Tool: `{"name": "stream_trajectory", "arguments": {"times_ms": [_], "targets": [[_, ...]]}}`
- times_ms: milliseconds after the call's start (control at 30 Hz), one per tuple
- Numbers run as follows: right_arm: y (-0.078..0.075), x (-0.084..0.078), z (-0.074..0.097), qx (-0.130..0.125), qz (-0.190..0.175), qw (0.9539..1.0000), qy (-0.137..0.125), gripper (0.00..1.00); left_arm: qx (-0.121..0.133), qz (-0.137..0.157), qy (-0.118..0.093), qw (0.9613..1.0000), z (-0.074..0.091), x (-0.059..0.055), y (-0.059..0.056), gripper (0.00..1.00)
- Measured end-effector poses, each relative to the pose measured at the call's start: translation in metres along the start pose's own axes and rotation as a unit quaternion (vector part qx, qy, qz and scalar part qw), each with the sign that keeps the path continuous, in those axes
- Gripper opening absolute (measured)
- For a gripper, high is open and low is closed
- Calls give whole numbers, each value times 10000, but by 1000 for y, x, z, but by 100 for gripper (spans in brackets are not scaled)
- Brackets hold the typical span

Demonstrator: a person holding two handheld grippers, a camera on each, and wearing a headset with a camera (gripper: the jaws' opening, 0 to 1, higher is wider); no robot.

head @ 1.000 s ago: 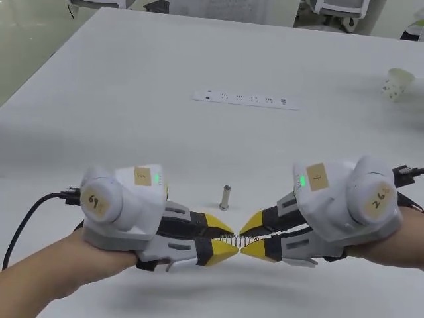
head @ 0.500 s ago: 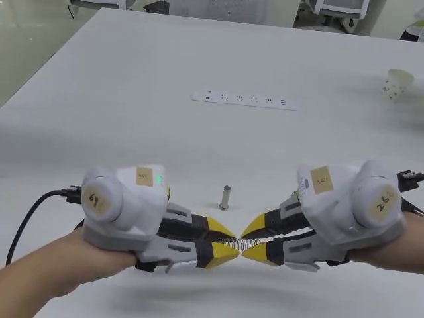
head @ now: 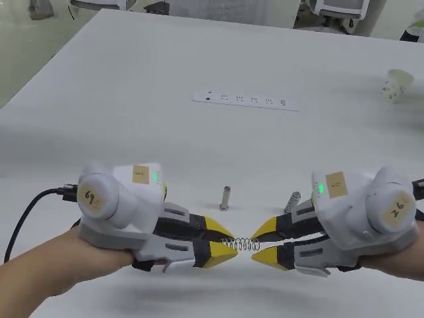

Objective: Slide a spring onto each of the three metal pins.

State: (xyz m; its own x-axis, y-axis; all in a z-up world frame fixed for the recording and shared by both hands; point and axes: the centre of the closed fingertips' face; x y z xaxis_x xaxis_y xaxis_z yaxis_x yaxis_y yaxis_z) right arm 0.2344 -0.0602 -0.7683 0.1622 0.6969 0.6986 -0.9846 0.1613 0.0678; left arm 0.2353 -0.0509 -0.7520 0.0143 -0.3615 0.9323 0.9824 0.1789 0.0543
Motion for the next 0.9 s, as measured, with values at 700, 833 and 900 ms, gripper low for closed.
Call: {"name": "stream_trajectory", "arguments": {"times_ms": [700,833,900], "targets": [[0,14,8,0,191,9997,-179,7,-11,33,-21,10000,4,0,2,2],[1,23,11,15,233,9993,-284,7,-10,39,18,10000,4,-3,3,2],[2,29,13,32,248,9991,-354,7,2,38,40,10000,4,-4,3,2]]}}
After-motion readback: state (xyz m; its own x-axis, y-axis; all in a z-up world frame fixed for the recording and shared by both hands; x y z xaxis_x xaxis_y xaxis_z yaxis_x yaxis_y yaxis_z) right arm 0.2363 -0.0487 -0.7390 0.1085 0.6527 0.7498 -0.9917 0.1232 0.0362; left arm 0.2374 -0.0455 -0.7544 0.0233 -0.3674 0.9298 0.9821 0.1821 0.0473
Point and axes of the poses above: the centre of the closed fingertips' face, and the gripper's own axes: z roughly backward along the fingers, y roughly to its left, x roughly out of its top, and after that the axes turned 12 degrees about -z, right-handed
